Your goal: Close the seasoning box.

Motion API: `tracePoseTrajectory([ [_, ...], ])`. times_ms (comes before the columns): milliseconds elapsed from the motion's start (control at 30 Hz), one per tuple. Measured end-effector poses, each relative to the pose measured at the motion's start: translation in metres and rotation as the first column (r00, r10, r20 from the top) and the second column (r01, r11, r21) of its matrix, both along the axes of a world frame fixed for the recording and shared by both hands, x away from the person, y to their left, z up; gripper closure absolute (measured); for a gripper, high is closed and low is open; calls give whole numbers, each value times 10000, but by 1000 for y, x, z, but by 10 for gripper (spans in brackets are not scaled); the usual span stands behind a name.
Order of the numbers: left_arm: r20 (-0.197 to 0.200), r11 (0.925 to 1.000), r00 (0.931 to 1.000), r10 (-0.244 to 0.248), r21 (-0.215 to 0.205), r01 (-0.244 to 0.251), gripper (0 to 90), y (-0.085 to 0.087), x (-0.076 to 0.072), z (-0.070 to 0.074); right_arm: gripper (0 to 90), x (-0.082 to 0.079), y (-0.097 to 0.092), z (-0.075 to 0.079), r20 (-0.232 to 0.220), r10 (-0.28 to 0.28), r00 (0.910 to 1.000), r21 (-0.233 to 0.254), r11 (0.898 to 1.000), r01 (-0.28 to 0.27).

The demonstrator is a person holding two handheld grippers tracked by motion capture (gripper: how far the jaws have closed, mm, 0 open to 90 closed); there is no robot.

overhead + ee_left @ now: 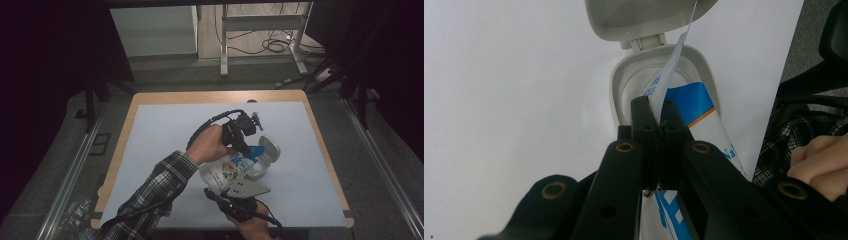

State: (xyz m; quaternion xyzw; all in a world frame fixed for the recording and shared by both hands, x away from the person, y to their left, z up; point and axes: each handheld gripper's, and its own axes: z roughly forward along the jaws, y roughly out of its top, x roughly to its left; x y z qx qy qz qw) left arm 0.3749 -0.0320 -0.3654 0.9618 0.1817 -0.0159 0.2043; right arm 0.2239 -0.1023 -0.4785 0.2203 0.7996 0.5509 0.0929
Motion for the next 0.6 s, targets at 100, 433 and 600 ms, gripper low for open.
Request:
tracePoseTrajectory([
  [100, -12, 10000, 10000, -34, 35, 35, 894, 0, 1, 0, 888, 0, 0, 0, 6, 4, 10000, 2, 10000, -4],
  [433, -149, 9996, 9998, -109, 247, 112, 894, -2, 3, 1, 888, 0, 1, 0, 27, 10, 10000, -14, 10000, -10],
  [600, -153, 9988, 9997, -201, 446, 208, 893, -4, 4, 3, 888, 0, 1, 0, -26, 12, 10000, 21, 10000, -12],
])
